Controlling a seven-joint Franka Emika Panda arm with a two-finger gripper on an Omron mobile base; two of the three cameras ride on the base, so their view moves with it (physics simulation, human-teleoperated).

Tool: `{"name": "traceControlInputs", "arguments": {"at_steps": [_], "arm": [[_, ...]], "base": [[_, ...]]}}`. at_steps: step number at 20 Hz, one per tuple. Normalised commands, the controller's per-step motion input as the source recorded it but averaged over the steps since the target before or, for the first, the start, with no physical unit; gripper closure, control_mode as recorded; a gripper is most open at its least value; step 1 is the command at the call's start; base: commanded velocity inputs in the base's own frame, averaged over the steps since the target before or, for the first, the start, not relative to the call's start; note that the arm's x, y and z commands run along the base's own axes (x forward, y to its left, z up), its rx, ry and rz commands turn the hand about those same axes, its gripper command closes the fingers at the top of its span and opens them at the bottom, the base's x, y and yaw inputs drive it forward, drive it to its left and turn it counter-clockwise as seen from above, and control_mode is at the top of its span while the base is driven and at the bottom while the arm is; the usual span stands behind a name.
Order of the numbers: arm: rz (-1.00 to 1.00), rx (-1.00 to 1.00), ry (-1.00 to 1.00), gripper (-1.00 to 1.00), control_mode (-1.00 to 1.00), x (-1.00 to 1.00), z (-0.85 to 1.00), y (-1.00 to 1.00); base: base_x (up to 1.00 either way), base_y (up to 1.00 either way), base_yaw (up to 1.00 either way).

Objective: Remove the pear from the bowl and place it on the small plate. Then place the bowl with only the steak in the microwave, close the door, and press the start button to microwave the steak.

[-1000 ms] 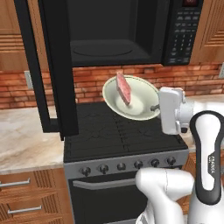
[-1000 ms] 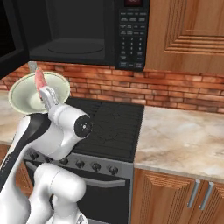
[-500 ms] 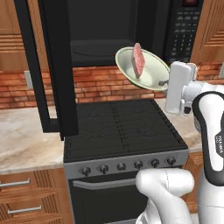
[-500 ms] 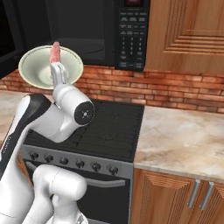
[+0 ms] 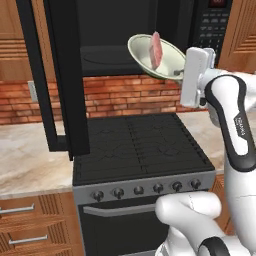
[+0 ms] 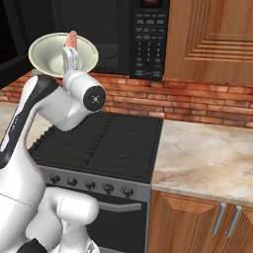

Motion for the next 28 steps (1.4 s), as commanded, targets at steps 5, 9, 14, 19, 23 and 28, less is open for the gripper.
{"name": "traceControlInputs", "arguments": {"at_steps": [5, 9, 14, 19, 23, 28], "arm": [[0.00, 0.00, 0.06, 1.00, -1.00, 0.63, 0.11, 0.00], [-0.02, 0.00, 0.09, 1.00, -1.00, 0.69, 0.12, 0.27], [-0.03, -0.03, 0.05, 1.00, -1.00, 0.57, 0.10, 0.31], [-0.03, -0.04, 0.04, 1.00, -1.00, 0.56, 0.08, 0.12], [-0.01, -0.01, 0.01, 1.00, -1.00, 0.59, 0.00, 0.07], [-0.01, -0.01, 0.01, 1.00, -1.00, 0.55, 0.00, 0.06]], "base": [[0.00, 0.00, 0.00], [0.00, 0.00, 0.00], [0.00, 0.00, 0.00], [0.00, 0.00, 0.00], [0.00, 0.00, 0.00], [0.00, 0.00, 0.00]]}}
